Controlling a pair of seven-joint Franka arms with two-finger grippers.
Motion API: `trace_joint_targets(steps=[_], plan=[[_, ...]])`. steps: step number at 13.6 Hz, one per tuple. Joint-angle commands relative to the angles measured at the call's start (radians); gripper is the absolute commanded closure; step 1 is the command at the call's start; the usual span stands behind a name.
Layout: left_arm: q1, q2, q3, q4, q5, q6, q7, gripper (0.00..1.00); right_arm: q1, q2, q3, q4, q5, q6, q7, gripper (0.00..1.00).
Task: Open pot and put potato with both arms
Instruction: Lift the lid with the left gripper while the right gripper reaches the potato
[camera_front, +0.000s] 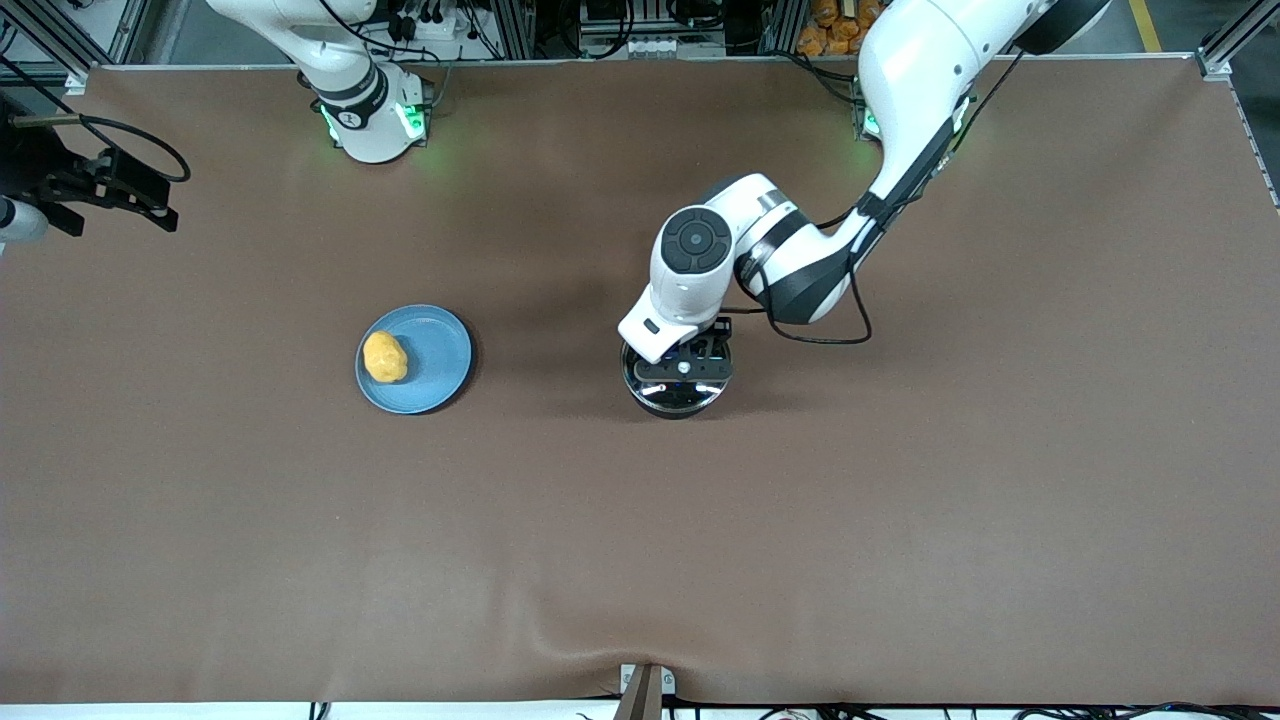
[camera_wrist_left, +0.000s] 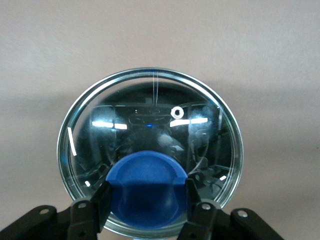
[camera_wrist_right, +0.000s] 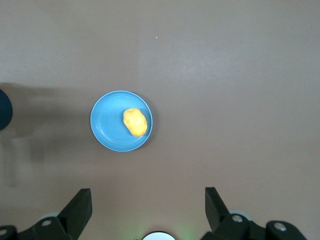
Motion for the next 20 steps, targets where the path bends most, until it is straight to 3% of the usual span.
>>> trace_joint_targets(steps=[1,5,11,13,16,18,20], plan=[[0.047,-0.114,-0.003,-0.004,0.022,-0.087,-0.011,1.0,-0.006,0.008,0.003,0.016,-0.006,-0.011,-0.01,0.0],[0.19,-0.206,-0.005,-0.013,0.019,-0.156,0.142,1.0,-0.009,0.035,0.002,0.019,-0.008,-0.002,-0.01,0.0],[0.492,-0.199,-0.009,-0.064,0.018,-0.164,0.483,1.0,0.005,0.08,0.005,0.019,-0.006,-0.012,-0.007,0.0],[0.595,-0.175,-0.009,-0.108,0.019,-0.111,0.579,1.0,0.02,0.106,0.009,0.012,0.0,-0.032,-0.014,0.0],[0.683,-0.151,-0.005,-0.254,0.035,0.09,0.614,1.0,0.032,0.176,0.009,0.002,0.037,-0.054,-0.025,0.0],[0.715,-0.119,-0.002,-0.331,0.041,0.218,0.618,1.0,0.035,0.181,0.009,-0.089,0.087,0.032,-0.049,0.0],[0.727,-0.073,0.0,-0.336,0.114,0.241,0.617,1.0,0.052,0.172,0.011,-0.229,0.089,0.179,-0.089,0.0]])
